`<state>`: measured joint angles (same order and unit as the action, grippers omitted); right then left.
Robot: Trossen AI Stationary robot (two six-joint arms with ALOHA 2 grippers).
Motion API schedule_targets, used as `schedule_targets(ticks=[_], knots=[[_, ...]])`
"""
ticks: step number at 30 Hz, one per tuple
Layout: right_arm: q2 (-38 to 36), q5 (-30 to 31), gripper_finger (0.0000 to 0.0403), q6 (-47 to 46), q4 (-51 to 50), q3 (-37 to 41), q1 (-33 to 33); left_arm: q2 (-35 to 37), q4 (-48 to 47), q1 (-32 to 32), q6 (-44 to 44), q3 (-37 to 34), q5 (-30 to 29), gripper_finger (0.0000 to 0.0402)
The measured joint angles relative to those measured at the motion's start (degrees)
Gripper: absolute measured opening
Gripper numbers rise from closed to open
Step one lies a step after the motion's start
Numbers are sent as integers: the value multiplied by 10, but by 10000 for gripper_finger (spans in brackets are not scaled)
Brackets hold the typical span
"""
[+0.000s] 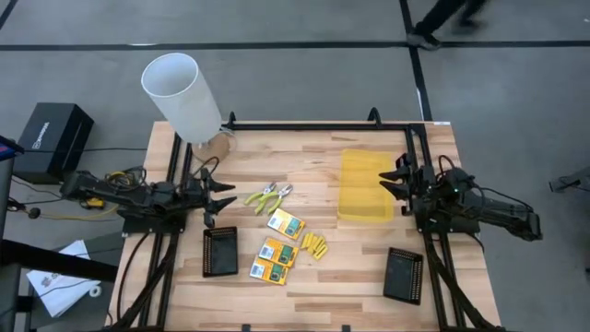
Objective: Pick & Place School Supplies
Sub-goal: Put the top crayon box into the yellow bin
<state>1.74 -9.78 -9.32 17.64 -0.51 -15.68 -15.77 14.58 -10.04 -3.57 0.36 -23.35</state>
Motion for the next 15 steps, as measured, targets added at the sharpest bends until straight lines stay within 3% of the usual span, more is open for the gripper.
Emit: schedule_targets(ticks=[6,11,15], knots=[[59,102,97,-12,-25,0,0,-78,31,0,-31,0,1,14],[167,165,97,12,-20,-13,3,-150,98,0,-6,0,13,7],[266,176,99,55,18,-47,29,-201,149,0,13,0,55,1]])
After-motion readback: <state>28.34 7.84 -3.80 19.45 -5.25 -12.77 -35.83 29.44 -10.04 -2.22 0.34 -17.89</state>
